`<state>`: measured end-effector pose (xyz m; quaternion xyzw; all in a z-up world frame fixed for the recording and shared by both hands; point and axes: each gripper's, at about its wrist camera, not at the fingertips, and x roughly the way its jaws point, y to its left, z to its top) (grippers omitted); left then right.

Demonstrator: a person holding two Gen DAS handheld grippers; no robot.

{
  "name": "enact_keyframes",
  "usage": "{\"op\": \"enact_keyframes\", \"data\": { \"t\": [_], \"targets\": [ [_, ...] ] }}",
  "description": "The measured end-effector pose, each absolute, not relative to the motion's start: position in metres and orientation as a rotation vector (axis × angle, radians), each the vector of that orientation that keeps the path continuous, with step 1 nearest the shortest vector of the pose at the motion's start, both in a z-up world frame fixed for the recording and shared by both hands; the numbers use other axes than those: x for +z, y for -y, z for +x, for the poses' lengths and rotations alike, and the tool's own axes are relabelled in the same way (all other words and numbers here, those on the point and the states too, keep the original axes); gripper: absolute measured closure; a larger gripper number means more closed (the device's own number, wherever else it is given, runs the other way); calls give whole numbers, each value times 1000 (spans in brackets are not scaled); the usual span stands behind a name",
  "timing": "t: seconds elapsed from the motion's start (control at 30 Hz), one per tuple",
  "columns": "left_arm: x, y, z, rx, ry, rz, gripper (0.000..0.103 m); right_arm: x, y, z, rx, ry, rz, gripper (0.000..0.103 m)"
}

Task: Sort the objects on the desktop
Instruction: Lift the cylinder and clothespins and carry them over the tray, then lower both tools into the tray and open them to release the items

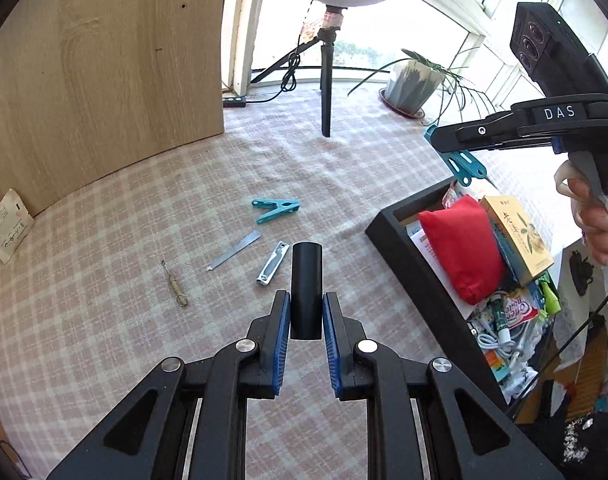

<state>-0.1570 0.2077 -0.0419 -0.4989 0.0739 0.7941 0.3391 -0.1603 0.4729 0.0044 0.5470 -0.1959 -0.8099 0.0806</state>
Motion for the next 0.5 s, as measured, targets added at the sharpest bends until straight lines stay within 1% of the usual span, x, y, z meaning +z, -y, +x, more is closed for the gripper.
{"op": "enact_keyframes", "data": {
  "t": [0.2, 0.5],
  "targets": [
    [-32, -275, -101, 1937, -270, -1235, 85, 28, -530, -72, -2558, 609, 1636, 85],
    [-30, -372, -8, 1725, -375, -1160, 85, 3, -611, 50, -2657, 835, 1752, 85]
  ]
}}
